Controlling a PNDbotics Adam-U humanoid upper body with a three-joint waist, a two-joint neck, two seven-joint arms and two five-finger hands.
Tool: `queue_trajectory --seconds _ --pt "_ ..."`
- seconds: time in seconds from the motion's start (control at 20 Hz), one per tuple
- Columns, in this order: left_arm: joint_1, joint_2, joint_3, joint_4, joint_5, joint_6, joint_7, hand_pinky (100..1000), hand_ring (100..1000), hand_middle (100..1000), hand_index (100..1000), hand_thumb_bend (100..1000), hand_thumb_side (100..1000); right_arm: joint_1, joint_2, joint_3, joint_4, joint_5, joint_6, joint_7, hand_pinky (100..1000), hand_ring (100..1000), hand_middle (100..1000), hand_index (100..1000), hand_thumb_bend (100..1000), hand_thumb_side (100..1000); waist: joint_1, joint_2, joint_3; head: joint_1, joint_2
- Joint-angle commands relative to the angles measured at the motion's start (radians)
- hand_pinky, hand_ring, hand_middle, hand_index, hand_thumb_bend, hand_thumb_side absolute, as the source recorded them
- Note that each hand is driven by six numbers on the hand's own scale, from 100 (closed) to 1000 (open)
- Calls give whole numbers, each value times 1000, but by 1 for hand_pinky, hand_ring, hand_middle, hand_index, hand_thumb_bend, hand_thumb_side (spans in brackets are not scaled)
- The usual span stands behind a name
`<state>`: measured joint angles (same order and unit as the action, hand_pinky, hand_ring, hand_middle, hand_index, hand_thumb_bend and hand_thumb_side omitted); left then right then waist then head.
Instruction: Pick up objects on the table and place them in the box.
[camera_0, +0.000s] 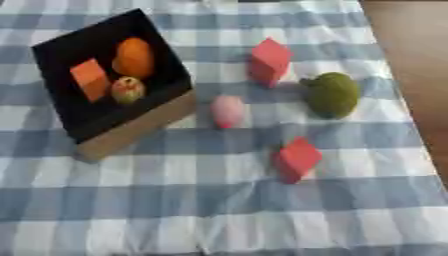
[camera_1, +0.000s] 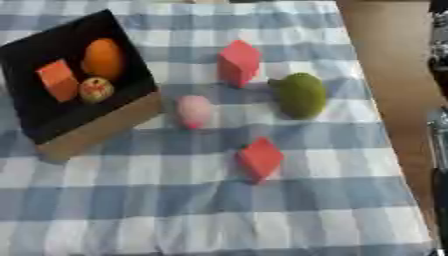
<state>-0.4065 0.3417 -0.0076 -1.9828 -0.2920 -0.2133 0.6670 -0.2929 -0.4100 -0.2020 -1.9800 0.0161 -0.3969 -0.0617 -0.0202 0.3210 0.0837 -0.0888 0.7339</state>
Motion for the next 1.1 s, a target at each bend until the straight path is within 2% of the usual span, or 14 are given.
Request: queue_trajectory --seconds 0.05,0.3,0.45,0.55,0.8,0.9,1.1 --pt "-9 24 3 -17 4 1 1 741 875 731 798 593 620 -8 -22 -2 -20 -5 -3 4 865 742 827 958 100 600 -10 -25 -1 2 -7" --pt "-8 25 3 -17 4 2 1 741 876 732 798 592 620 -7 -27 -1 -20 -6 -5 7 865 743 828 958 100 597 -11 -26 -1 3 -5" --pt "-7 29 2 -17 3 2 0 741 875 732 798 592 620 6 -70 11 -20 4 -18 16 864 747 830 954 100 579 -16 -28 -2 8 -4" --pt "-5 33 2 -17 2 3 0 741 876 732 798 592 620 28 -130 27 -20 30 -34 30 862 754 833 952 100 557 -22 -29 -3 12 -3" --pt "4 52 -1 -17 -2 6 -3 740 877 733 798 591 622 110 -341 85 -20 140 -66 63 861 776 847 949 100 544 -41 -33 -13 23 2" --pt "7 58 -2 -17 -3 8 -4 740 877 733 798 589 623 134 -413 102 -20 189 -63 64 861 790 853 945 100 469 -45 -35 -16 25 3" --pt "11 66 -4 -17 -4 10 -6 740 877 733 797 588 624 164 -521 138 -20 295 -69 83 862 806 858 942 100 455 -51 -35 -21 28 1"
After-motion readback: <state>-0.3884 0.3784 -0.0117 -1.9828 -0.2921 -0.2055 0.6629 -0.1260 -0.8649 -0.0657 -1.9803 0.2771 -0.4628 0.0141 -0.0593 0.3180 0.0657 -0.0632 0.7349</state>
